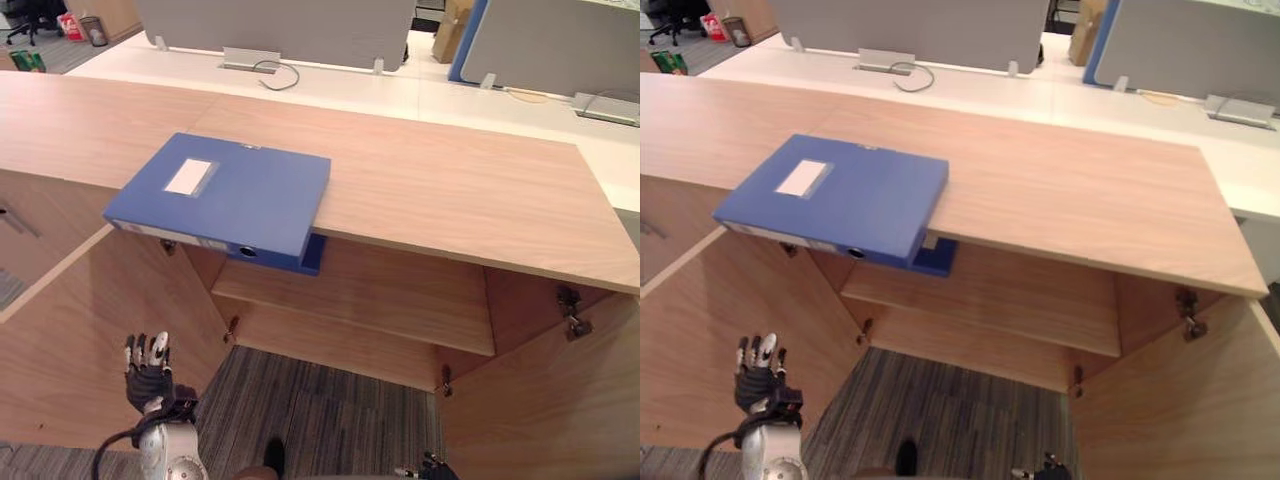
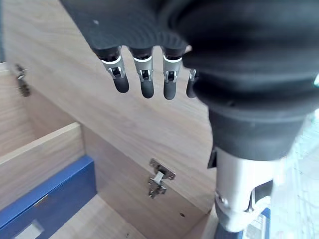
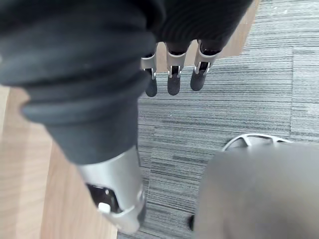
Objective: Walk over to the cabinet, pick up the folder, carry it to the office cabinet, place the folder inside the office cabinet, then close the office cabinet door
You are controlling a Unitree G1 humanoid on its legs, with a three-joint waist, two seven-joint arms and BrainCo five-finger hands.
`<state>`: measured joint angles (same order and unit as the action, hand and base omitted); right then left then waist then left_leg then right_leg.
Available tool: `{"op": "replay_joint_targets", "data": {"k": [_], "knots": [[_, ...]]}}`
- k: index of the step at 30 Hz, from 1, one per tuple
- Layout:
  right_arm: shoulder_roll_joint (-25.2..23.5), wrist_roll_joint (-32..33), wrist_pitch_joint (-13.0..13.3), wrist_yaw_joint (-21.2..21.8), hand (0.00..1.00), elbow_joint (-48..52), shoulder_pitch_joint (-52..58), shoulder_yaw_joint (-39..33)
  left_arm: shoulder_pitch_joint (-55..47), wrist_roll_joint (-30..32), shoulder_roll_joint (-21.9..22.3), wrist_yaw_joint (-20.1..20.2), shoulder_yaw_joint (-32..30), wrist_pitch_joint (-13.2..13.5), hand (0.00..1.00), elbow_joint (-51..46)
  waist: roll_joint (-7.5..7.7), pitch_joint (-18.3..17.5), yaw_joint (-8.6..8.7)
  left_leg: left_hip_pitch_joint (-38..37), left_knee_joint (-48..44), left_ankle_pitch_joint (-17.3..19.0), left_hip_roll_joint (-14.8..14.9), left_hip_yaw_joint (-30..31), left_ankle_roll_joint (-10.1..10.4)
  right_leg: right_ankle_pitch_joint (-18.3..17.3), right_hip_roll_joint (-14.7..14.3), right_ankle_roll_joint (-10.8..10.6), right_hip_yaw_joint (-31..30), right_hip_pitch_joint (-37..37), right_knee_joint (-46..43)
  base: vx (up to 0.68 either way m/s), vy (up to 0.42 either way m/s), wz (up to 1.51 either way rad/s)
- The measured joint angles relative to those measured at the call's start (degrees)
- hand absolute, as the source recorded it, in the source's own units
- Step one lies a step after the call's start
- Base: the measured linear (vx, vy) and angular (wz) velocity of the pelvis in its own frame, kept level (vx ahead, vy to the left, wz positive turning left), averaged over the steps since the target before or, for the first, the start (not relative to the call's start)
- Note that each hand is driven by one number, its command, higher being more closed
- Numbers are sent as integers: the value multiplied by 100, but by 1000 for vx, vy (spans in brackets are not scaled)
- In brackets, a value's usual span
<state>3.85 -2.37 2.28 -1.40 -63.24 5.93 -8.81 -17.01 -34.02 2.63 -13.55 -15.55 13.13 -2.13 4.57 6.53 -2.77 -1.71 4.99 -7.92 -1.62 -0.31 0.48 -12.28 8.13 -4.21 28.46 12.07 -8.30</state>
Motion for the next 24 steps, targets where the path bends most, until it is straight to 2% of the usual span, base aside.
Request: {"op": "replay_joint_targets", "data": {"k": [6,8,9,11,15,16,18,24], "knots": [[-14,55,16,0,0,-195,-10,23,-345,1967,92,-648,-359,-107,0,-1409,83,-63,-134,96,-7,-52,-24,65,-29,136,-14,28,-18,-18,98,-46,32,7],[0,96,18,-1,0,-170,-8,143,-449,3160,117,-905,-596,-323,0,-2112,86,-61,-135,115,1,-81,-63,111,-76,137,7,27,-23,-16,103,-87,38,9],[3,95,19,-1,0,-170,-8,150,-473,3515,123,-979,-641,-374,0,-2297,85,-61,-137,114,3,-82,-68,113,-79,140,10,21,-23,-10,103,-98,39,9],[6,93,22,-1,0,-161,-8,170,-511,4704,110,-1220,-768,-437,0,-2961,49,-40,-127,111,31,-62,-76,125,-119,142,12,19,-32,-7,105,-106,36,5],[54,85,95,3,0,-132,-10,388,-488,6030,80,-1545,-783,-488,0,-3488,27,-35,-121,82,34,-93,-63,116,-121,126,-7,54,-44,-3,170,-106,26,1],[56,81,112,5,0,-125,-9,394,-467,6204,45,-1583,-764,-492,0,-3517,27,-35,-122,87,34,-103,-57,109,-117,128,-13,57,-44,-8,172,-53,6,1],[86,1,146,16,0,-158,-2,493,-335,6737,-288,-1691,-581,-544,0,-3554,30,-39,-126,96,34,-162,-22,70,-79,144,-44,72,-75,-27,193,-29,-4,-6],[162,-136,212,111,0,-231,-40,679,332,7764,-1192,-1862,-200,-646,0,-3332,27,-126,-119,126,7,-205,107,-140,-53,302,-183,87,-299,-88,349,3,-31,-20]]}}
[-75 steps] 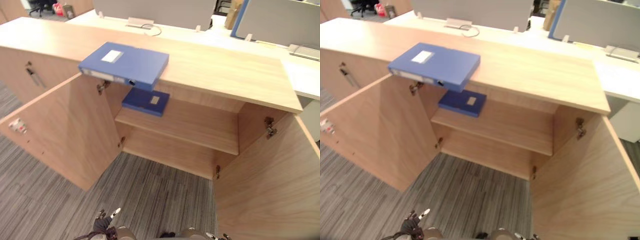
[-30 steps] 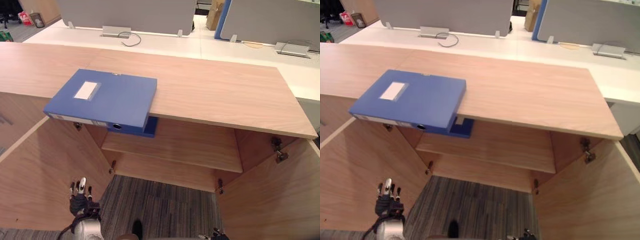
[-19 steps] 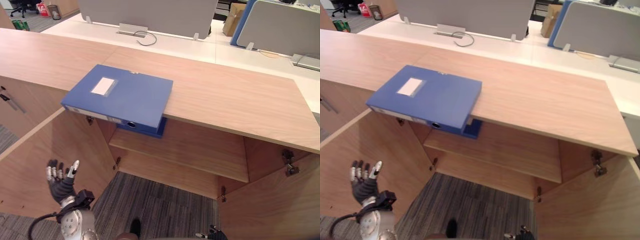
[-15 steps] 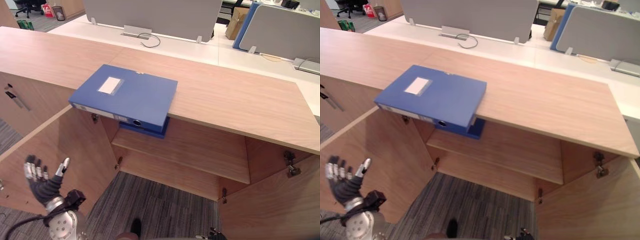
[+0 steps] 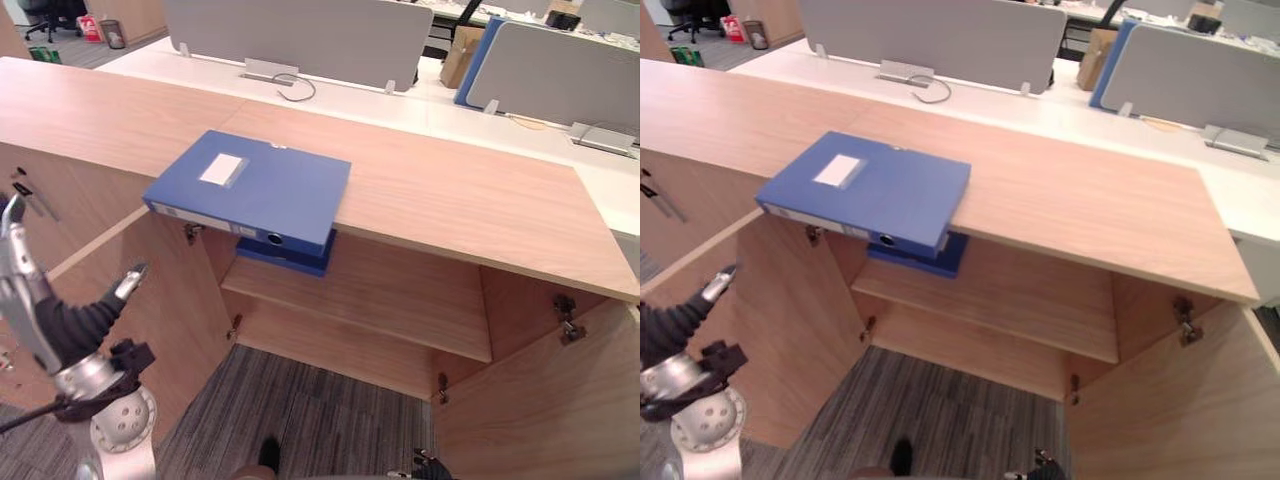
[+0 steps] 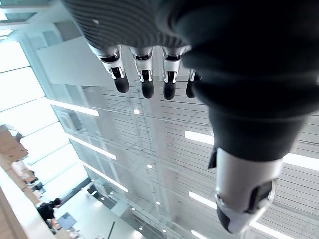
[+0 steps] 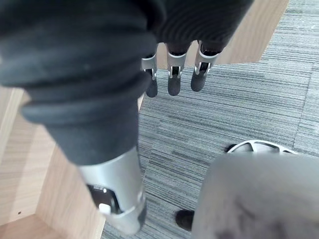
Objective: Walk over to the cabinet, pick up the folder, carry it to the office cabinet, place the folder inside the office cabinet, then close the office cabinet door
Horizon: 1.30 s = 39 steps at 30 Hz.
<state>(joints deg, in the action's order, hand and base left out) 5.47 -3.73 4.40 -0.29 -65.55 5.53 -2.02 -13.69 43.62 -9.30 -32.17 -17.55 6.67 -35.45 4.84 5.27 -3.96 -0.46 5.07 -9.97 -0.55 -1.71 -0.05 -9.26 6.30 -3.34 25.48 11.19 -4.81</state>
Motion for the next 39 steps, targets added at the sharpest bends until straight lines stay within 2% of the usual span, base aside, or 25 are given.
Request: {"op": "replay_joint_targets", "data": {"k": [5,8,12,20,25,39], "knots": [[89,-219,48,32,0,-55,62,47,236,710,-581,4,199,-168,0,645,-75,-91,29,-77,12,34,101,-183,58,18,-61,33,-201,-3,13,-6,-38,-20],[140,-320,60,79,0,-56,170,116,376,1013,-796,-18,213,-303,0,982,-139,-142,29,-126,25,47,128,-233,76,27,-77,47,-250,14,17,-24,-18,-10],[156,-446,134,105,0,-55,198,158,487,1345,-1114,-47,214,-460,0,1285,-153,-180,28,-177,28,66,183,-363,99,48,-109,79,-390,0,33,-33,-6,-17],[155,-547,180,136,0,17,212,156,974,1684,-1840,-50,239,-504,0,2008,-153,-182,70,-289,33,89,191,-359,104,50,-129,80,-389,133,119,-3,-1,-1],[144,-655,187,151,0,64,225,158,1152,1760,-2082,15,378,-502,0,2470,-136,-201,87,-364,34,144,184,-386,141,51,-127,78,-397,220,205,18,-11,-5],[131,-775,190,195,0,184,317,166,1483,1750,-2143,326,550,-522,0,3392,-112,-220,169,-503,37,245,201,-534,218,52,-153,81,-522,369,343,10,-15,-5]]}}
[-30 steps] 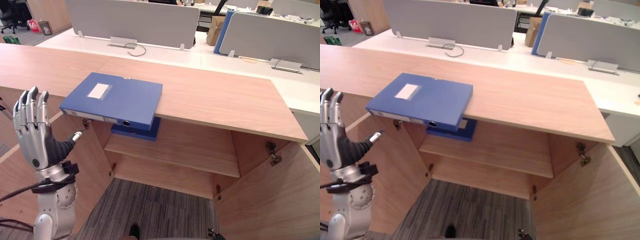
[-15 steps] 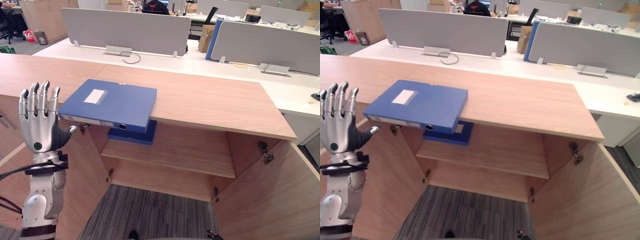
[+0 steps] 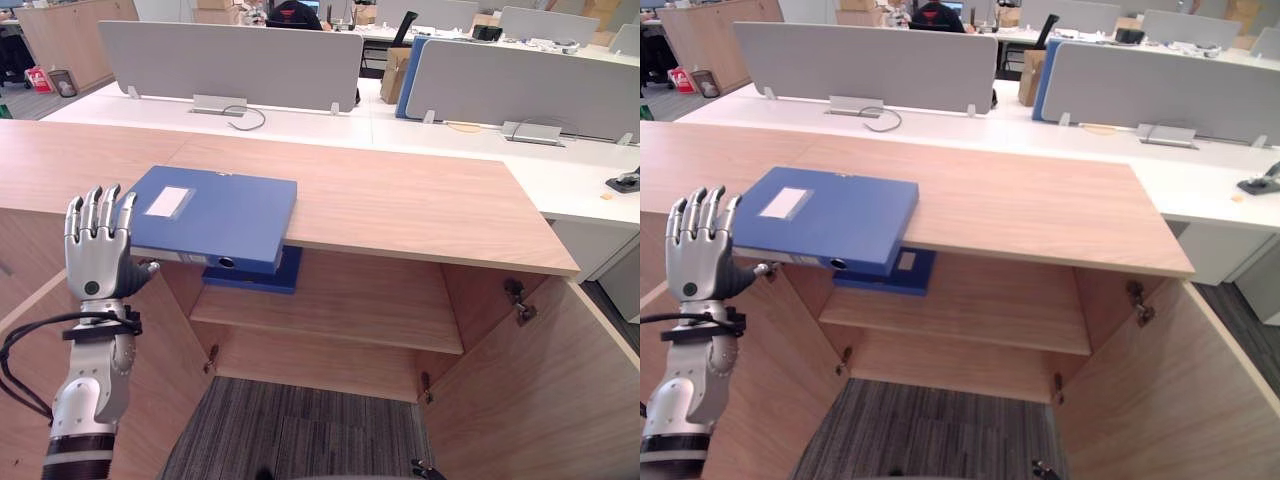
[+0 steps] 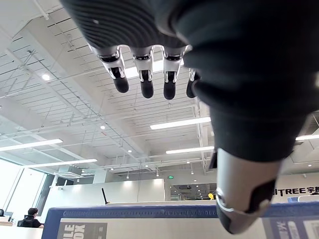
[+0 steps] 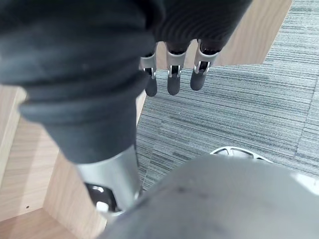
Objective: Walk over to the cabinet, pick up the folder, carry it to the office cabinet, place the folder inside the office cabinet, then close the office cabinet door
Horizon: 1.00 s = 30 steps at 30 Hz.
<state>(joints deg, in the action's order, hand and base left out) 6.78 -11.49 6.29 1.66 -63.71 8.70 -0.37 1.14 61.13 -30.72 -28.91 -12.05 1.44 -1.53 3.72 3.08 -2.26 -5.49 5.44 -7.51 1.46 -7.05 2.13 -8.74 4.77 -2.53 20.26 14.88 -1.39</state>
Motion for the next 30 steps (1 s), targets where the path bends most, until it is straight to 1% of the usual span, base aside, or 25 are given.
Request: {"op": "replay_joint_targets", "data": {"k": [6,10,14,17,22,24,26,27,30], "knots": [[-15,-96,-1,0,0,2,-1,-1,32,-56,0,64,24,-39,0,163,29,-19,21,3,-1,24,-8,-21,1,0,6,0,-10,0,12,0,0,0],[-16,-97,-1,0,0,6,-5,-1,70,-70,1,76,179,-68,0,336,32,-21,40,3,-1,33,-10,-42,2,0,9,0,-21,0,22,0,0,0],[-18,-99,-2,4,0,52,-3,0,116,-67,1,127,302,-59,0,465,31,-21,109,-11,-1,36,-5,-73,3,1,9,0,-45,0,19,-15,-1,-2],[-16,-100,-2,7,0,56,0,24,174,-67,-1,147,378,-56,0,617,21,-23,113,-63,0,64,-4,-160,1,1,11,1,-148,9,11,-28,7,-15],[-19,-99,-2,6,0,86,3,41,331,-65,-11,237,482,-44,0,851,20,-34,181,-75,0,86,-5,-193,-4,1,25,0,-179,5,15,-10,3,-4],[-19,-106,-2,6,0,86,2,42,420,-60,-164,271,663,-38,0,1055,27,-38,183,-74,-1,92,-7,-204,0,1,26,0,-183,5,23,0,0,0],[-19,-106,-2,6,0,87,1,41,455,-38,-198,310,671,-35,0,1164,31,-42,197,-78,-1,98,-7,-224,6,1,26,0,-194,5,28,-11,-3,-4],[-19,-106,-2,6,0,88,-1,41,480,-33,-211,315,673,-35,100,1248,31,-41,203,-85,-1,102,-6,-240,11,1,26,0,-205,6,29,-13,-1,-6],[-20,-107,-1,5,0,89,-1,40,499,25,-276,318,720,-33,100,1376,28,-40,221,-101,-1,107,-6,-266,17,1,24,0,-231,7,29,-19,-1,-6]]}}
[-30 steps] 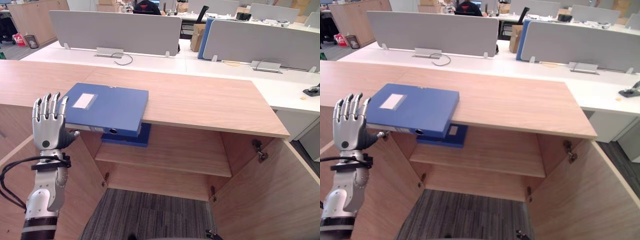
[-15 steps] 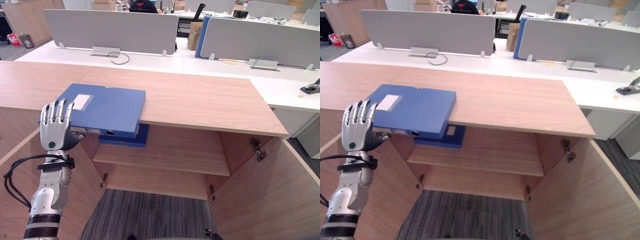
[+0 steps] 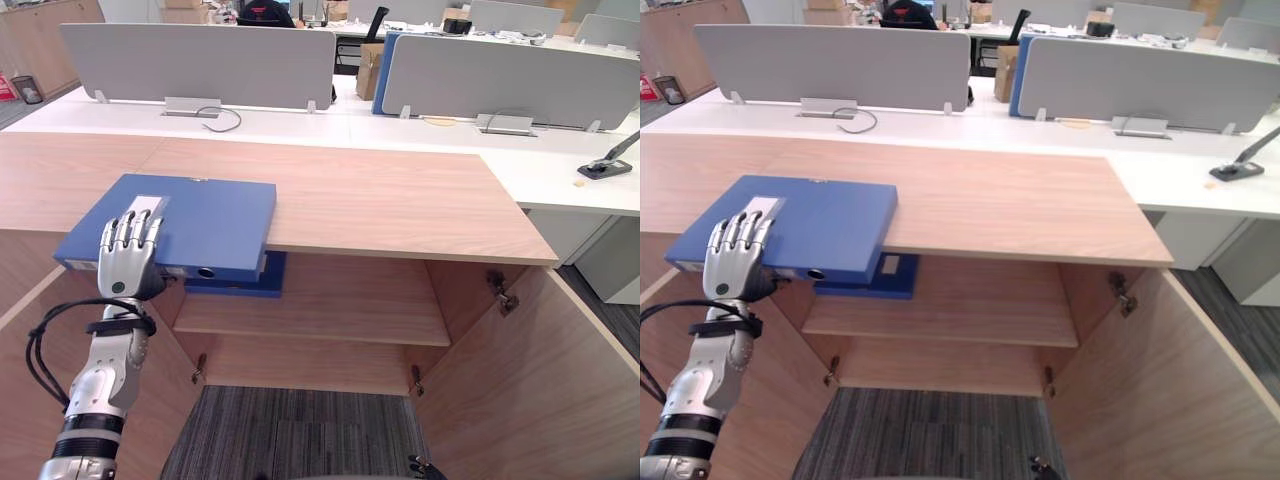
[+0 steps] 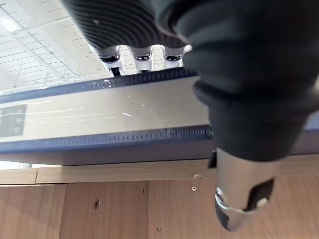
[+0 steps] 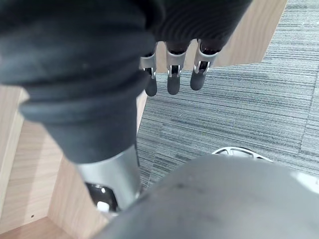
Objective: Walk over to the cabinet, pick up the folder, carry it to the office cabinet, place the folder inside the office cabinet, then close the office cabinet door
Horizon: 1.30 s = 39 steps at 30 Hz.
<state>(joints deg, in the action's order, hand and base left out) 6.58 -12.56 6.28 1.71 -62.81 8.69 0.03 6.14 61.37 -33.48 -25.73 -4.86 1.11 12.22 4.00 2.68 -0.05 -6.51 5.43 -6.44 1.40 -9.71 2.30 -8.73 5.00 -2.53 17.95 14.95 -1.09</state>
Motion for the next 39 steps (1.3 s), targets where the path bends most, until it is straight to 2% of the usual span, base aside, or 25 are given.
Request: {"op": "replay_joint_targets", "data": {"k": [8,14,16,19,21,23,24,26,27,28,29,30,32,35,36,37,39], "knots": [[0,-3,4,-7,0,-1,3,-7,361,184,-336,-86,208,59,100,173,-29,-1,37,-53,1,9,1,-42,-1,0,4,0,-54,15,-25,-37,2,-3],[-1,-3,8,-10,0,-1,0,-9,498,237,-387,-189,348,91,100,167,-32,-4,61,-54,1,19,-5,-45,2,0,9,-1,-58,15,-18,-12,1,0],[-1,1,9,-16,0,-1,0,-11,491,193,-297,-183,332,72,100,26,-34,-6,63,-53,1,22,-7,-42,4,-1,10,-2,-58,15,-14,0,0,0],[-1,11,-18,-25,0,0,-3,-20,192,-244,404,162,156,51,100,-1129,-40,-4,35,-37,2,23,-22,9,3,-3,26,-4,-51,14,-11,-4,0,3],[-4,47,-92,-68,0,4,-4,-69,-128,-1236,839,466,160,403,100,-1856,-56,-10,26,-27,3,22,-30,32,3,-6,34,-5,-35,14,-11,0,0,5],[-2,147,-209,-67,0,3,-4,-114,-454,-2995,1429,805,218,976,100,-2434,-92,-33,10,-19,4,21,-50,61,1,-8,30,-4,-2,14,-14,0,0,5],[-2,185,-231,-65,0,3,-4,-118,-523,-3490,1590,892,241,1080,100,-2559,-101,-38,8,-17,4,20,-50,73,0,-11,28,-2,6,15,-17,-16,-6,6],[-2,250,-274,-62,0,-4,0,-126,-900,-5227,1998,1285,497,1438,100,-3011,-120,-48,13,-11,5,7,-41,112,-6,-25,19,-2,47,17,-39,-37,-14,6],[-2,256,-274,-61,0,-5,1,-137,-1021,-5618,2060,1394,577,1510,100,-3086,-124,-49,16,-7,6,5,-41,124,-6,-30,17,-3,60,17,-43,-40,-20,10],[-4,277,-276,-61,0,-32,3,-254,-1295,-6497,2214,1697,719,1621,100,-3152,-139,-56,14,7,6,-3,-42,164,-8,-43,12,-6,80,14,-54,-36,-23,17],[-11,336,-280,-62,0,-72,9,-339,-1571,-7078,2356,1884,789,1624,100,-3151,-147,-59,15,34,6,-15,-48,224,-12,-64,13,-8,137,4,-80,-33,-26,23],[-12,406,-277,-63,0,-96,10,-346,-1683,-7369,2427,1966,791,1623,100,-3148,-145,-58,18,50,6,-22,-52,260,-15,-74,14,-9,181,3,-89,-26,-30,30],[-18,531,-279,-64,0,-159,4,-348,-2026,-8580,2573,2163,755,1618,100,-3143,-135,-54,-44,87,7,-40,-73,376,-16,-120,22,-14,281,3,-136,-18,-29,27],[-14,814,-279,-69,0,-214,-9,-345,-2224,-9422,2726,2279,540,1617,100,-3144,-122,-49,-104,166,6,-69,-88,445,-24,-133,34,-25,391,-17,-137,-11,-16,20],[-4,1147,-276,-81,0,-231,-18,-346,-2359,-9942,2887,2330,419,1619,100,-3190,-125,-82,-151,274,6,-79,-74,445,-27,-130,40,-27,389,-137,-150,-9,-2,10],[-4,1261,-275,-92,0,-217,-36,-345,-2404,-10122,2946,2338,387,1623,100,-3211,-122,-89,-182,332,5,-92,-73,445,-31,-128,40,-28,389,-191,-167,0,0,0],[-129,1881,-329,-166,0,-39,-410,-502,-2553,-10653,3096,2372,427,1623,100,-3246,-98,-88,-246,443,0,-159,-104,495,-40,-98,43,-56,390,-266,-196,0,0,0]]}}
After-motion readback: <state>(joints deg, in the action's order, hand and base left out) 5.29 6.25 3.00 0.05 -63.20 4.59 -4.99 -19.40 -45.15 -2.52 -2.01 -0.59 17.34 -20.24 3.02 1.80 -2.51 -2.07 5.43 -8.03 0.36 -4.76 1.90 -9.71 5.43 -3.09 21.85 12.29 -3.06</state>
